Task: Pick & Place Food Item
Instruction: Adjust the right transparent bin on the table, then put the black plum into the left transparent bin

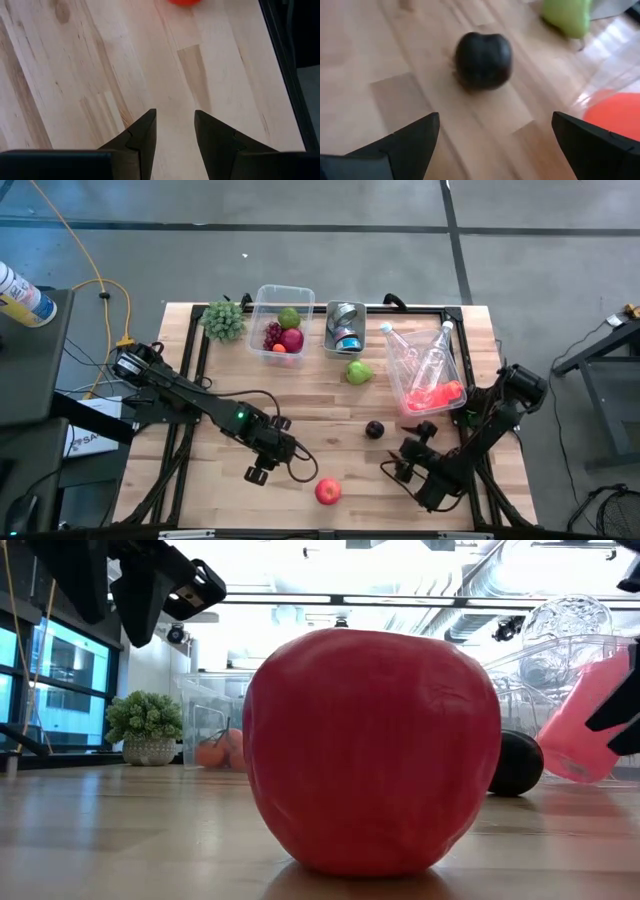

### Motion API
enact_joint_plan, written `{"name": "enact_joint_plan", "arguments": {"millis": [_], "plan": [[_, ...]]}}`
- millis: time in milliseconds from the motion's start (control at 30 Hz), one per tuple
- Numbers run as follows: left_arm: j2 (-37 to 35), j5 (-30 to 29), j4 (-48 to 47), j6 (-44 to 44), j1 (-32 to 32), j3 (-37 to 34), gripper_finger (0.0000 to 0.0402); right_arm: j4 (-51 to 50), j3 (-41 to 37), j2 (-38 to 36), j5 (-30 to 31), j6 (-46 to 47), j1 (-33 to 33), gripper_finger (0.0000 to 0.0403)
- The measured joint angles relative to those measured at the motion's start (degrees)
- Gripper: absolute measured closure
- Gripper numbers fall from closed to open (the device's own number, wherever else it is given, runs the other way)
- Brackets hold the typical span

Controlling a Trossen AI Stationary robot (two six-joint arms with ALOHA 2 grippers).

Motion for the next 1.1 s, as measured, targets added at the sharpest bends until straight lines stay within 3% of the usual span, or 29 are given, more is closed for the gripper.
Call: {"name": "enact_joint_plan", "arguments": {"millis": [567,733,900,1100], "plan": [[0.0,-1.7,0.7,-0.6,0.1,0.0,0.0275,-7.4,-7.5,0.5,4.9,4.6,-9.5,0.0027],[0.0,-1.8,0.9,-0.2,1.2,0.0,0.0275,-8.3,-7.8,-1.3,1.6,7.2,-10.2,0.0029],[0.0,-1.9,1.3,-0.2,2.2,0.0,0.0275,-2.6,-7.8,-4.5,-3.8,7.4,-6.7,0.003],[0.0,-1.9,3.0,2.2,2.5,0.0,0.0275,8.3,-7.7,-5.3,4.7,5.5,-2.7,0.003]]}}
